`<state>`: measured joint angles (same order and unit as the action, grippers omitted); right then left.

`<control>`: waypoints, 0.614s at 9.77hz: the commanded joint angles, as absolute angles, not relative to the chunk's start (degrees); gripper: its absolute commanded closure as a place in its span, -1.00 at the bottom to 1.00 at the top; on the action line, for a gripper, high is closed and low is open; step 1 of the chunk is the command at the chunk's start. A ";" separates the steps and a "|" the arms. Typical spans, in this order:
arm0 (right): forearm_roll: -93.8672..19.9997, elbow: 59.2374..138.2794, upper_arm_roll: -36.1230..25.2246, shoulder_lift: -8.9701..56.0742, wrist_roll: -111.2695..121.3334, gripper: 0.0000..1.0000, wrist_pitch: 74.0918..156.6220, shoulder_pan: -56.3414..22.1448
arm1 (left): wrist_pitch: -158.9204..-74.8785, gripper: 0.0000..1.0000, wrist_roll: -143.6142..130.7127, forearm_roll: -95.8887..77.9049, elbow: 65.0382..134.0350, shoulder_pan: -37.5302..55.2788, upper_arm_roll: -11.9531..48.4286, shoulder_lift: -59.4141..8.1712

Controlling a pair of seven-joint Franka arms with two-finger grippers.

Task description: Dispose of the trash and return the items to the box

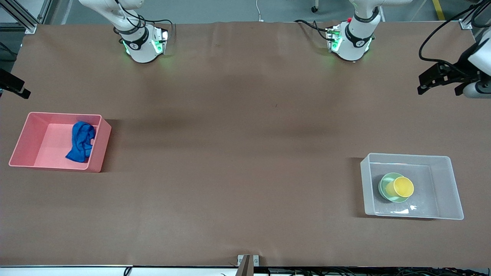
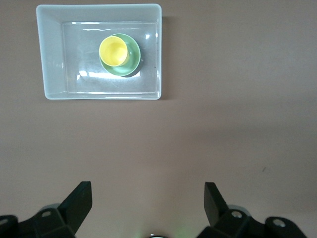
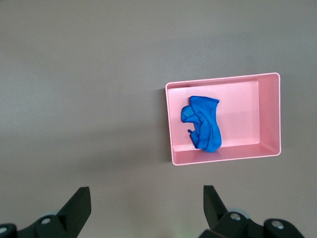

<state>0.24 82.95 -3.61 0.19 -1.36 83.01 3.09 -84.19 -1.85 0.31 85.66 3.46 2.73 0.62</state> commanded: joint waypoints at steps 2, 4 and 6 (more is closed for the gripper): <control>0.26 82.09 -3.25 1.32 -1.23 -1.00 83.15 4.04 | -84.20 -1.00 -1.93 0.44 88.33 3.08 3.60 1.14; 0.18 82.27 -3.25 1.32 -1.49 -1.00 82.62 4.22 | -84.20 -1.00 -1.93 0.35 88.24 3.08 3.52 0.97; 0.78 82.52 -2.38 1.14 -2.20 -1.00 81.83 2.74 | -84.20 -1.00 -1.93 0.44 88.24 3.08 3.52 0.88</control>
<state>0.23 82.89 -3.46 1.12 -1.40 82.96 3.45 -84.19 -1.86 0.31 85.93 3.32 3.34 0.62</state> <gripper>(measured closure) 0.000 0.000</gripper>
